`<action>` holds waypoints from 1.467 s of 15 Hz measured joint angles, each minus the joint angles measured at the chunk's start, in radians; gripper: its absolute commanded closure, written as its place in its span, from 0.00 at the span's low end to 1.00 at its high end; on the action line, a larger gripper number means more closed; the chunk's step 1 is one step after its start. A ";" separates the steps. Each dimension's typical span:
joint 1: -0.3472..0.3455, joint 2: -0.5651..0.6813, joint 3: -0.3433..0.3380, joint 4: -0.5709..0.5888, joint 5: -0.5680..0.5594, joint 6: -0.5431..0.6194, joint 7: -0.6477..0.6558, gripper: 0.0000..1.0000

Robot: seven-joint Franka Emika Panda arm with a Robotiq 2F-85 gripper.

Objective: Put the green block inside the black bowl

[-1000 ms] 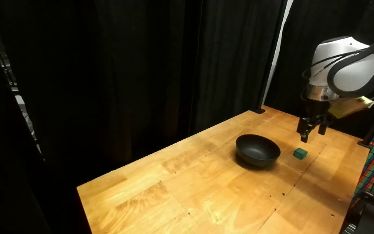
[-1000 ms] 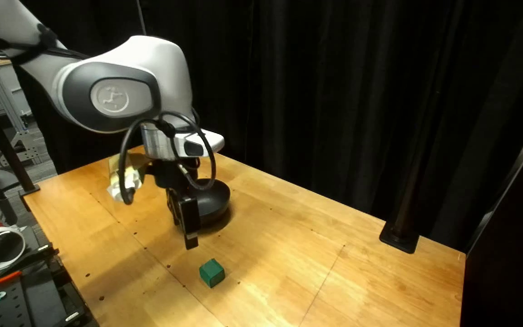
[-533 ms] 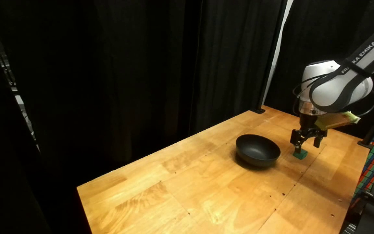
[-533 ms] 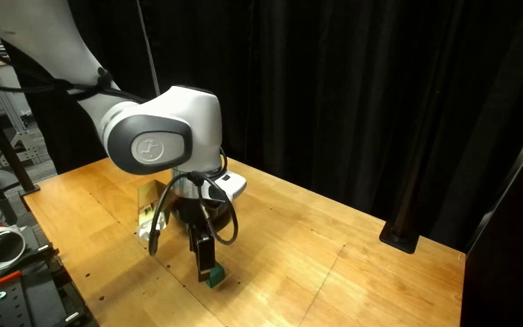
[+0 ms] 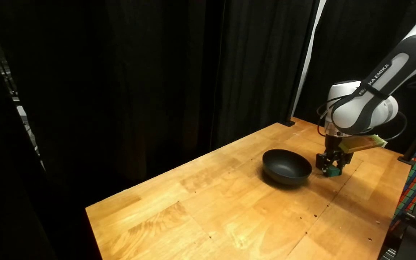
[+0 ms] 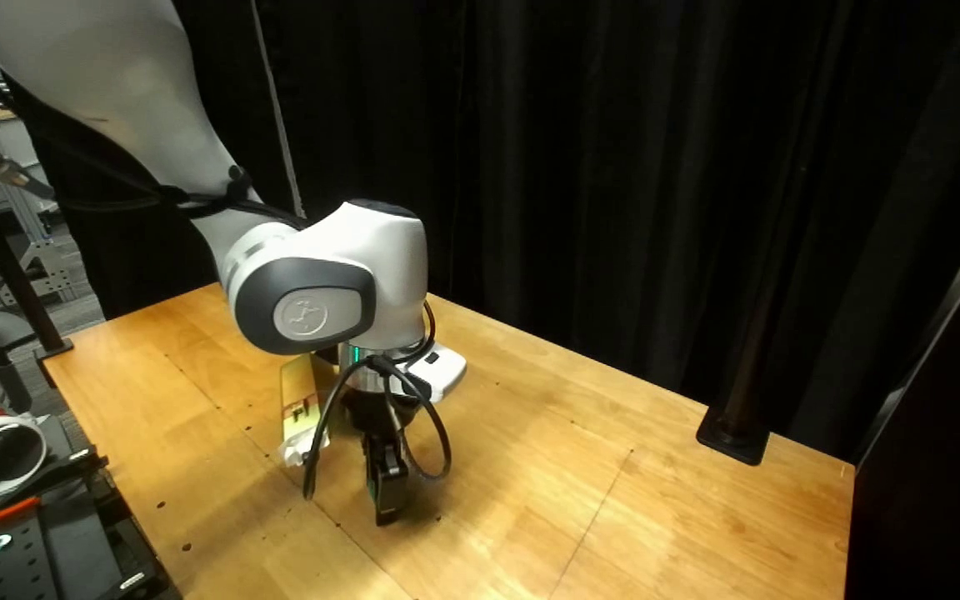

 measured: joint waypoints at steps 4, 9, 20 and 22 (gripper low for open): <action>0.008 -0.009 -0.005 0.008 0.007 -0.006 0.000 0.77; 0.035 -0.122 -0.015 -0.006 0.010 -0.072 0.001 0.77; 0.123 -0.348 0.149 -0.124 0.417 -0.103 -0.089 0.77; 0.150 -0.338 0.170 -0.147 0.434 -0.006 -0.087 0.27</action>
